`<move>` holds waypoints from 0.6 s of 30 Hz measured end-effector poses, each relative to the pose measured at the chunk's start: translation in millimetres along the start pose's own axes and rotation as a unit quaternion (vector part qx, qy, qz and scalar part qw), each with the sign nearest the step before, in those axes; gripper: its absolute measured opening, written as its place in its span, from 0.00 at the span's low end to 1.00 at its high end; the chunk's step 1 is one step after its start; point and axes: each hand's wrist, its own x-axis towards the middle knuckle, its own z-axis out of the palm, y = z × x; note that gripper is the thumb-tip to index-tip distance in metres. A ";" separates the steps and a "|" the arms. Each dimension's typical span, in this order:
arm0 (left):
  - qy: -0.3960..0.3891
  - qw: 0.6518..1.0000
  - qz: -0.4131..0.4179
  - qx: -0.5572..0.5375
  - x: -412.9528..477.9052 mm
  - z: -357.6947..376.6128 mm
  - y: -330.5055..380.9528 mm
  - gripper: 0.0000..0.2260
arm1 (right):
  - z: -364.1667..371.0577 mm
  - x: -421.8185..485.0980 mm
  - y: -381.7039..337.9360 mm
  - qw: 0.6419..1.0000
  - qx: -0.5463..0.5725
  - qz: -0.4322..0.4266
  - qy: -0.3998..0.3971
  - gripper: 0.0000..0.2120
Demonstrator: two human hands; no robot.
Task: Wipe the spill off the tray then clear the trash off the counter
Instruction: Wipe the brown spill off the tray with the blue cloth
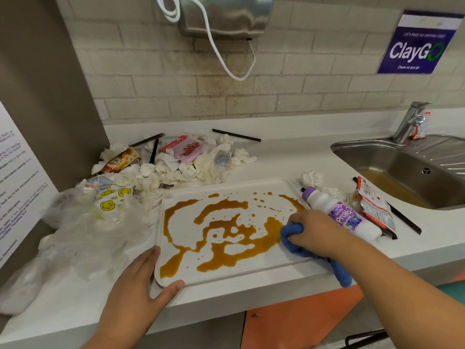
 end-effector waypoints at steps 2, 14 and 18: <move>0.001 1.000 0.003 -0.005 -0.1 -0.7 -0.1 0.44 | -20.2 0.6 4.9 0.999 0.028 0.017 0.033 0.06; -0.002 1.000 0.004 0.003 1.2 -0.2 0.2 0.44 | 42.3 -2.4 21.6 0.990 -0.081 0.018 0.112 0.18; 0.000 1.000 0.005 0.003 0.4 0.0 0.1 0.44 | 43.3 -2.4 25.2 0.991 -0.025 0.004 0.128 0.19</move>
